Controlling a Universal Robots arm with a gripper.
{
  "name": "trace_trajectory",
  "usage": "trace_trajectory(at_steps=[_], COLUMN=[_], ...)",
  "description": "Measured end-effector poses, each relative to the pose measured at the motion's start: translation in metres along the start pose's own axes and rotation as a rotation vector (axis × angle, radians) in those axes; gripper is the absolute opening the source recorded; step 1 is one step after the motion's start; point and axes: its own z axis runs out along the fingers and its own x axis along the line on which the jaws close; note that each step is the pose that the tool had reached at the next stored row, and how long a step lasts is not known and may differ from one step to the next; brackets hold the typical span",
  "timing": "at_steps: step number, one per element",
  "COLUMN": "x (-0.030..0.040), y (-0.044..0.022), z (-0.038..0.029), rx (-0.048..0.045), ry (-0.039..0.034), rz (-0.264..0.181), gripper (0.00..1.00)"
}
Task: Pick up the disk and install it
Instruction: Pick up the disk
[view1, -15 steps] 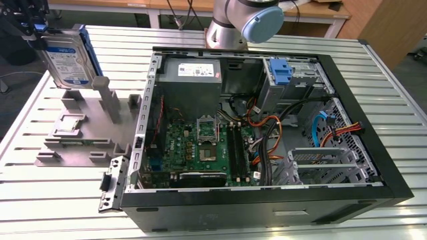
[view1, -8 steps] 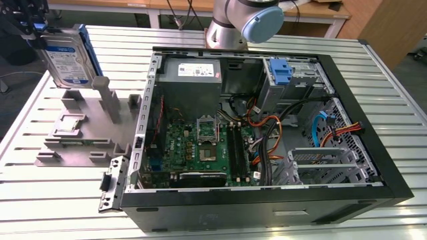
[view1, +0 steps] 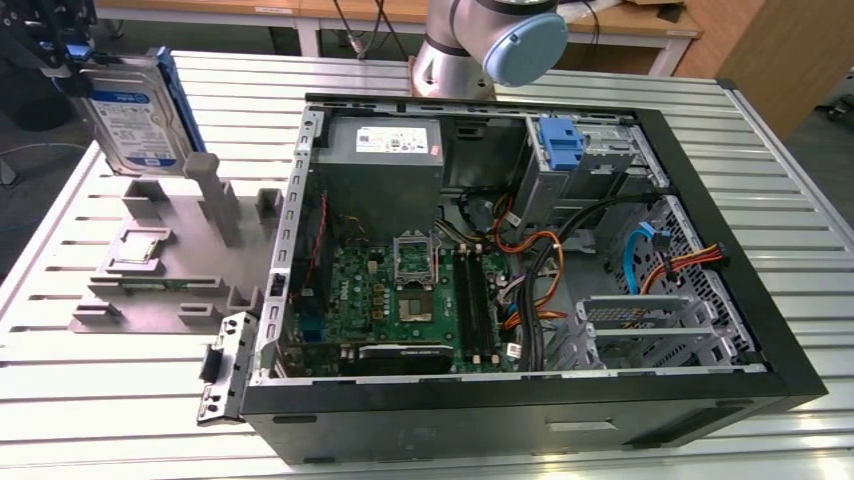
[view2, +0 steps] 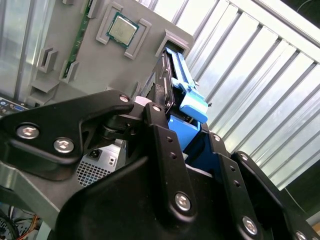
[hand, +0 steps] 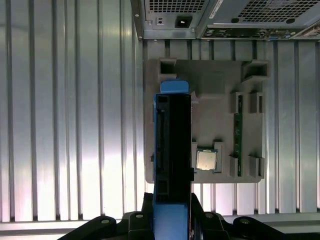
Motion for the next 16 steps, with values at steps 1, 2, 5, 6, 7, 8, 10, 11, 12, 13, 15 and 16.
trace_trajectory(at_steps=[1,2,5,6,7,8,10,11,12,13,15,16], x=[0.0,0.0,0.0,0.0,0.0,-0.0001,-0.0001,-0.0001,-0.0001,-0.0001,-0.0001,-0.0001], y=[0.0,0.0,0.0,0.0,0.0,0.0,0.0,0.0,0.0,0.0,0.0,0.0], z=[-0.0002,-0.0004,-0.001,-0.0012,-0.0014,-0.0015,-0.0021,-0.0023,-0.0025,-0.0027,-0.0033,-0.0035], rx=[0.0001,0.0,0.0001,0.0001,0.0,0.0,0.0001,0.0002,0.0001,0.0,0.0001,0.0001], ry=[-0.0001,0.0,-0.0001,-0.0001,-0.0001,0.0,-0.0001,-0.0001,0.0,0.0,-0.0001,-0.0001], rz=[0.0,0.0,0.0,0.0,0.0,0.0,0.0,0.0,0.0,0.0,0.0,0.0], gripper=[0.36,0.36,0.36,0.36,0.36,0.36,0.36,0.36,0.36,0.36,0.36,0.36])
